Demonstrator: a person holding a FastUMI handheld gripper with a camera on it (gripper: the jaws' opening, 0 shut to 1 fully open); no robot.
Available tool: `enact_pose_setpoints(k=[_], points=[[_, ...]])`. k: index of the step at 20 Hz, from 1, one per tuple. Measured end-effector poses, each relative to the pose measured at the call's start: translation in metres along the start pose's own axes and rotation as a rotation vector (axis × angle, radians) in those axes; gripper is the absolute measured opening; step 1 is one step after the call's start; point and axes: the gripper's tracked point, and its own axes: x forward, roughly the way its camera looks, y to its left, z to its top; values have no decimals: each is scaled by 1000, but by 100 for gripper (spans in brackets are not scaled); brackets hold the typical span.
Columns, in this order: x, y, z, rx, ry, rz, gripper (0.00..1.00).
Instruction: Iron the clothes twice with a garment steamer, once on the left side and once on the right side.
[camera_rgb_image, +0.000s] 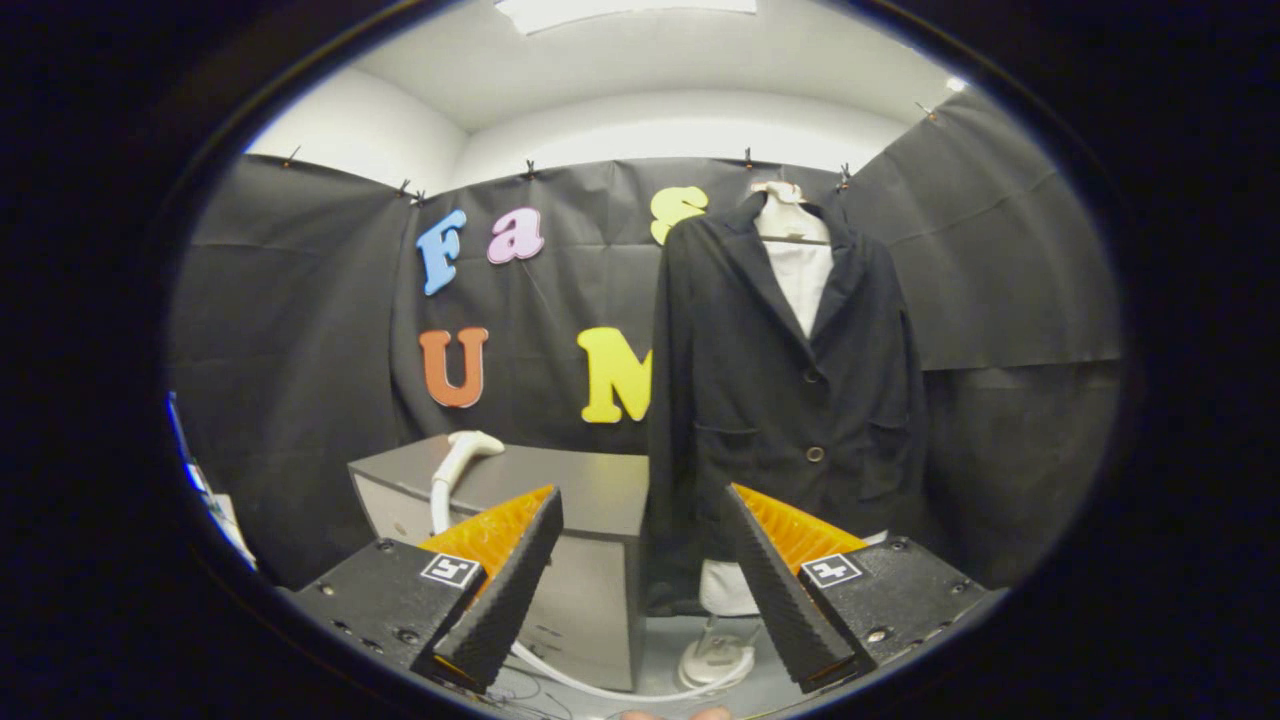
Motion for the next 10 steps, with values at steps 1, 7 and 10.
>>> enact_pose_setpoints(k=[1,7,10], points=[[7,14,7,16,0,23,100],[72,92,21,38,99,172,100],[118,135,23,30,143,279,100]])
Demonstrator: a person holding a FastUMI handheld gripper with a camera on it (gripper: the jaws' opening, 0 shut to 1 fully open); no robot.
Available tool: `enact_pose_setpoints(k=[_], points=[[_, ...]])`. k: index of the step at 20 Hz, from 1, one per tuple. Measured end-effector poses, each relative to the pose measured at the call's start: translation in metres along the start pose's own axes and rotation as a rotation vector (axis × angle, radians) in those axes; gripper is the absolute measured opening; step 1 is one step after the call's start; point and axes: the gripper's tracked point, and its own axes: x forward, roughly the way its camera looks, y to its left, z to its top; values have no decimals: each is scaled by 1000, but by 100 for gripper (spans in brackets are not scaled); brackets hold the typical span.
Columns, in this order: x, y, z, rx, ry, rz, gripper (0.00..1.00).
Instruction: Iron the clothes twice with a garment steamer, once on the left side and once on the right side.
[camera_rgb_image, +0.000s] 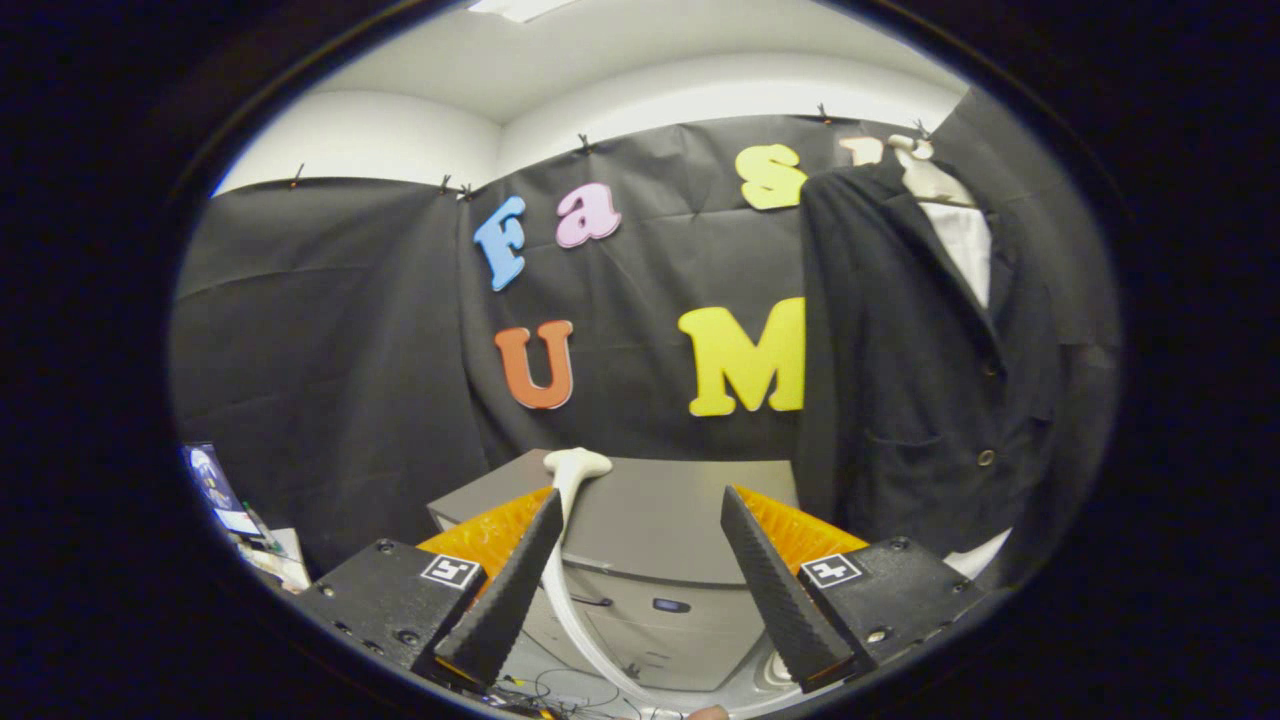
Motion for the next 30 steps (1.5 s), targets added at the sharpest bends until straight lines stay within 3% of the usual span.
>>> enact_pose_setpoints(k=[6,10,19,25,30], points=[[104,50,-7,19,165,192,100],[158,69,-17,-9,279,244,100],[244,62,-73,-91,477,145,99],[275,68,-101,-48,607,122,80],[286,72,-104,-36,613,72,65]])
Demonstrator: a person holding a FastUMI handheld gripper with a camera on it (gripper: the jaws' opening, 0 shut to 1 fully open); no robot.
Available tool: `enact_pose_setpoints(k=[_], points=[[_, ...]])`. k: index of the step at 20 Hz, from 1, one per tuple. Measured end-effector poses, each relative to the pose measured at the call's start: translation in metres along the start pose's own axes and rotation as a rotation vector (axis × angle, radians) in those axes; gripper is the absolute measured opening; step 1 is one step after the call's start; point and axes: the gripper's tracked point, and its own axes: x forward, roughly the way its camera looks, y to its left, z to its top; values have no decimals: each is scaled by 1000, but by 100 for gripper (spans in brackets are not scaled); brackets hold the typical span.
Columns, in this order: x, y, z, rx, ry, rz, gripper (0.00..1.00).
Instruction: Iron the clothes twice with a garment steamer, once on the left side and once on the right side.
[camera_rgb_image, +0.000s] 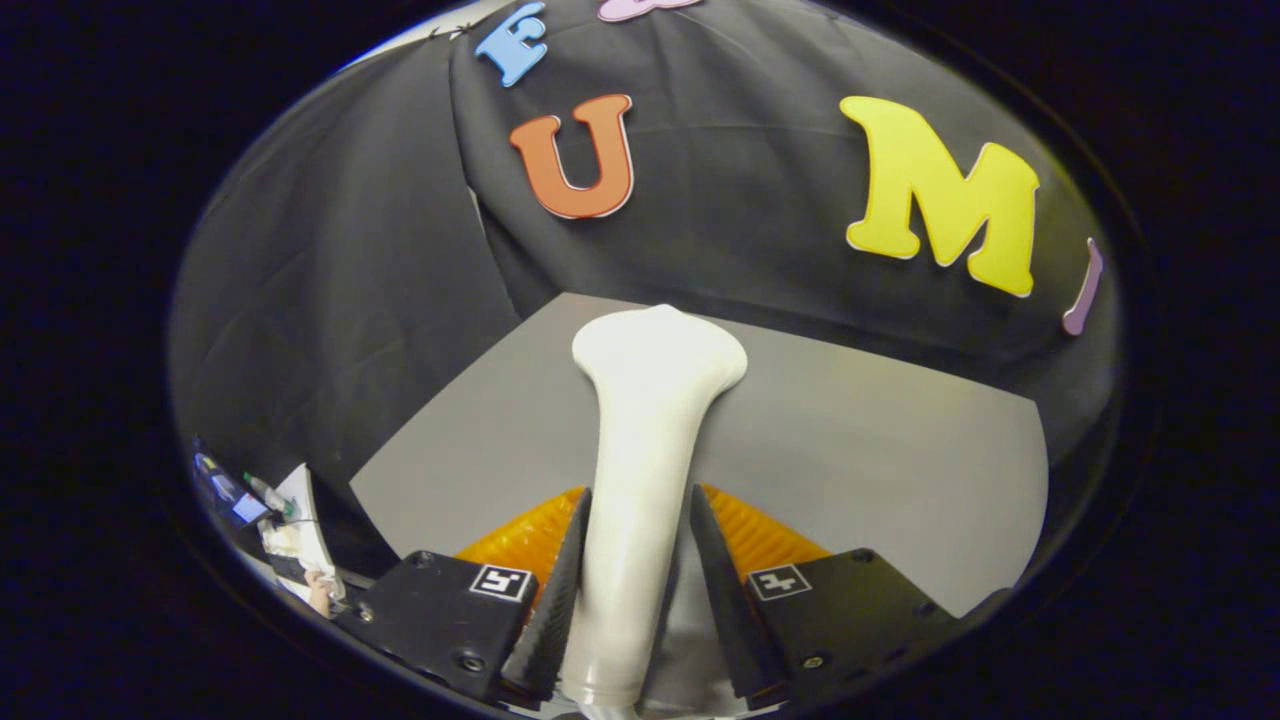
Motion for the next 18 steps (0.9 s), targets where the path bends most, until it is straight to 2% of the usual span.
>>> enact_pose_setpoints(k=[1,5,12,18], points=[[-1,1,2,13,-11,-8,57],[-3,0,6,77,-57,-28,43],[-70,-5,25,93,-281,-21,38],[-145,-28,11,137,-410,-27,37]])
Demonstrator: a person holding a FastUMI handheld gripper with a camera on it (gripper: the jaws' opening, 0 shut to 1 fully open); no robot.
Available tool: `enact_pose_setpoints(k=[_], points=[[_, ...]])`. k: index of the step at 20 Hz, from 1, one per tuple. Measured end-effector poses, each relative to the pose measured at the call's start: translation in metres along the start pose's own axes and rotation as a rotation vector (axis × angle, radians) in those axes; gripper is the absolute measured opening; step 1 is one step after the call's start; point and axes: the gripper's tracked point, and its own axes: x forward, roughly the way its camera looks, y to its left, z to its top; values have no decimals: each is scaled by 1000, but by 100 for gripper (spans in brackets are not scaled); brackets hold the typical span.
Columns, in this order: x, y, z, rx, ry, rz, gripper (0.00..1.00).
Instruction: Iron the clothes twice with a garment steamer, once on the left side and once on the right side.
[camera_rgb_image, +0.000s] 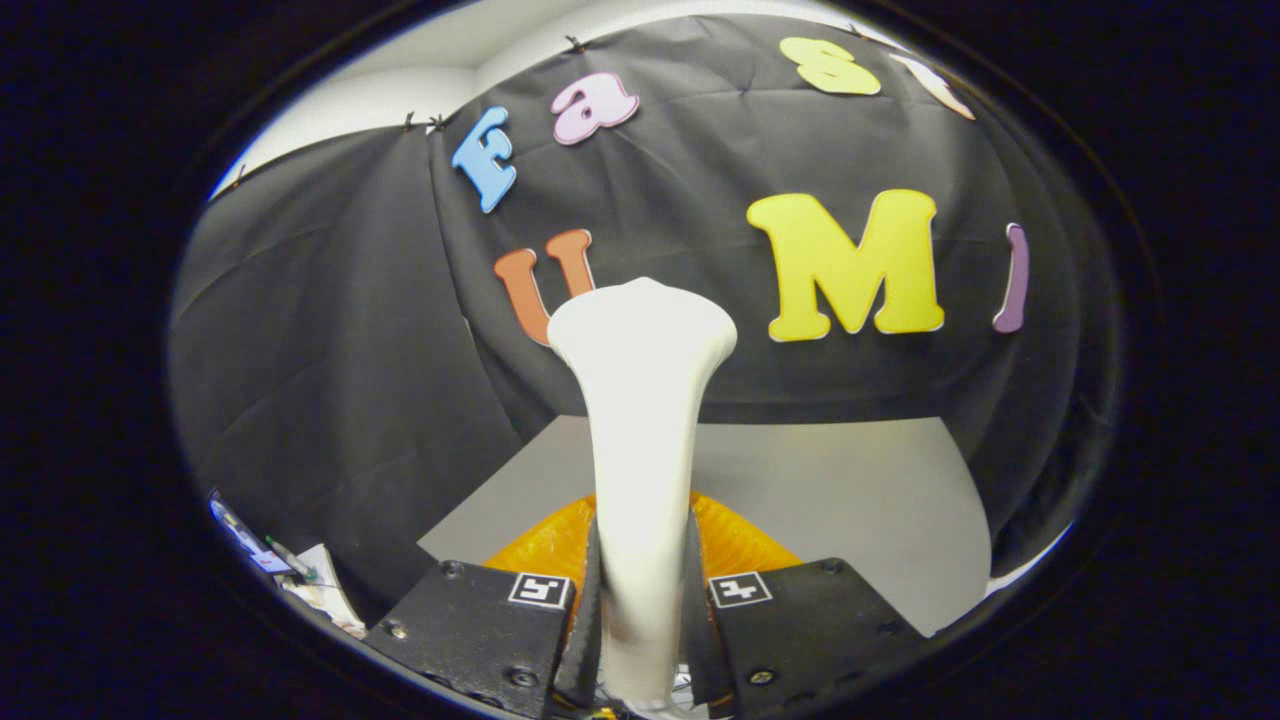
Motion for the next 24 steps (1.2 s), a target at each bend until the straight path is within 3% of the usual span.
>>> enact_pose_setpoints(k=[3,9,12,16,20,24], points=[[-46,-29,-1,28,-53,-45,37],[-156,-120,2,103,-197,-235,37],[-214,-172,20,102,-300,-369,37],[-265,-221,58,90,-443,-478,37],[-293,-250,112,37,-582,-503,37],[-299,-272,170,-23,-687,-472,37]])
